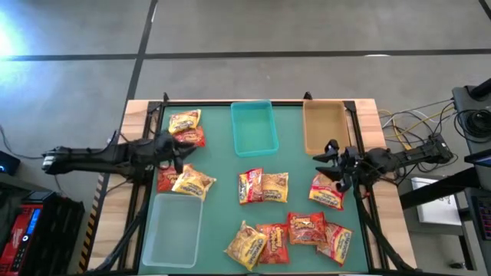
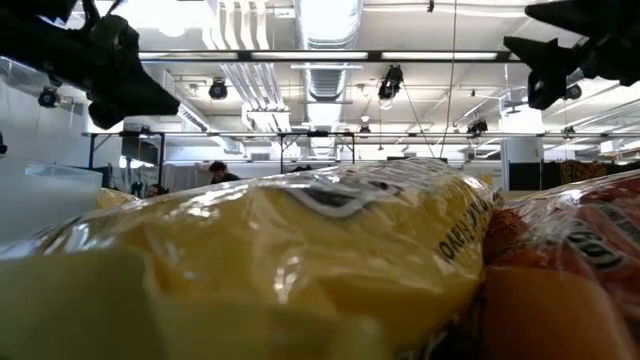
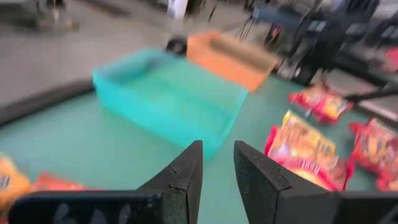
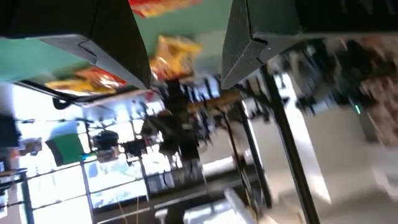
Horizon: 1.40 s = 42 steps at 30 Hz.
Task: Sort Maruchan noodles
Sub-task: Put the center red noodle pack into the green bin
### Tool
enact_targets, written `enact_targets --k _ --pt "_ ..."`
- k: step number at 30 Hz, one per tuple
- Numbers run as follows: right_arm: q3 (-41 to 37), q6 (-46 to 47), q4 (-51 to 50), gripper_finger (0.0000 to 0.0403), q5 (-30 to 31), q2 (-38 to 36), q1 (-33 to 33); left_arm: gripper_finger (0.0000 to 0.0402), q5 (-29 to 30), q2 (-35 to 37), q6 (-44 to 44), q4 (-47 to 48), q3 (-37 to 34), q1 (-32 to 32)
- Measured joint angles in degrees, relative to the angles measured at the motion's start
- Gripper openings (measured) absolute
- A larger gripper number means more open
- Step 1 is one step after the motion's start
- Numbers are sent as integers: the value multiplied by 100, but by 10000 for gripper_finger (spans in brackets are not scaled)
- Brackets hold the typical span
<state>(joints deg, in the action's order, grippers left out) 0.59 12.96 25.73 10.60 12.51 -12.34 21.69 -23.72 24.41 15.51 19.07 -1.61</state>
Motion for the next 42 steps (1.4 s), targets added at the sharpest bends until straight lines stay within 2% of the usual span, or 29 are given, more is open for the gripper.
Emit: enact_targets --k 7,11,20,23,28,32,38,42 --pt "0 -74 305 185 180 2 -1 75 -619 -630 312 281 382 2" --pt "-2 452 313 185 722 2 0 75 -662 -1069 310 287 680 2" --pt "-2 729 334 185 850 3 0 75 -782 -2107 130 218 1090 9" --pt "-2 963 340 185 861 46 0 75 -781 -2392 156 -81 1079 18" --pt "-2 721 653 185 1337 86 2 75 -955 -2856 281 -737 998 68" --pt "-2 971 770 185 1346 113 0 75 -1075 -3269 427 -1194 977 165" --pt "19 1464 737 185 1468 404 0 75 -1077 -3876 515 -1396 1076 347" --pt "330 1555 545 185 1510 817 0 75 -1077 -4116 514 -1393 1146 407"
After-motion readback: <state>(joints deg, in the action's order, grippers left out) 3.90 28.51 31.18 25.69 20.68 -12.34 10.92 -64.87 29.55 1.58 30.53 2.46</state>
